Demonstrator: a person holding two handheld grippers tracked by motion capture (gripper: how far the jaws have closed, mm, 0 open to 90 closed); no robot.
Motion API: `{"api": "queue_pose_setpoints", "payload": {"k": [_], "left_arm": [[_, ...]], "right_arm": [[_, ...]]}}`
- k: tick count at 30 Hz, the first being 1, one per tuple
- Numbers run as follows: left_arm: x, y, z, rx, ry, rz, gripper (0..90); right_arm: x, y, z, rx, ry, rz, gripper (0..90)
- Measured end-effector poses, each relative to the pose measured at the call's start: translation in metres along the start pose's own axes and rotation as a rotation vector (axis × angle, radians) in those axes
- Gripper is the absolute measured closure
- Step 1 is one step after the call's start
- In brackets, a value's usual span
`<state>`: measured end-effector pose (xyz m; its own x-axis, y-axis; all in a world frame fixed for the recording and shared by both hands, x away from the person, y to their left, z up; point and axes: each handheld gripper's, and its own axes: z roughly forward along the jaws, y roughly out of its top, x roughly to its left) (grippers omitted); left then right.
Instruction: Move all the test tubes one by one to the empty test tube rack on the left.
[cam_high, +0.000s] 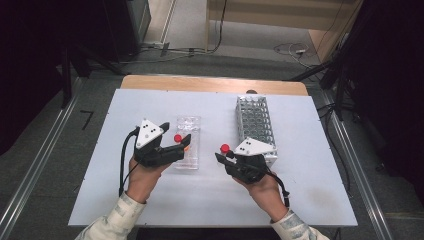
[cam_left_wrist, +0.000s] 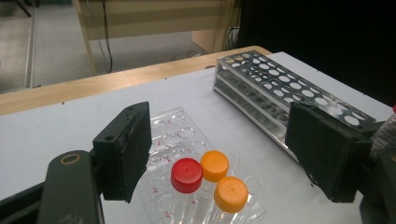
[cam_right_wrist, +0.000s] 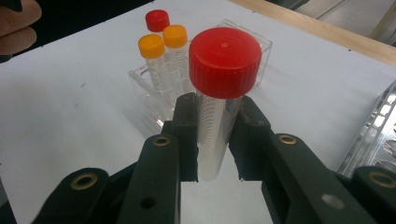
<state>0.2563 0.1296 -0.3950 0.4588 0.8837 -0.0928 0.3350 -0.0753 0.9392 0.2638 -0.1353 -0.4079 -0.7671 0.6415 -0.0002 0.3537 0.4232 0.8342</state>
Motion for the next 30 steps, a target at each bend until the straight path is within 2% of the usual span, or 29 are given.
{"api": "queue_pose_setpoints", "payload": {"k": [30], "left_arm": [[-0.007, 0.000, 0.000, 0.003, -0.025, 0.012, 23.2]], "right_arm": [[0.013, 0.002, 0.016, 0.019, 0.033, -0.013, 71.2]]}}
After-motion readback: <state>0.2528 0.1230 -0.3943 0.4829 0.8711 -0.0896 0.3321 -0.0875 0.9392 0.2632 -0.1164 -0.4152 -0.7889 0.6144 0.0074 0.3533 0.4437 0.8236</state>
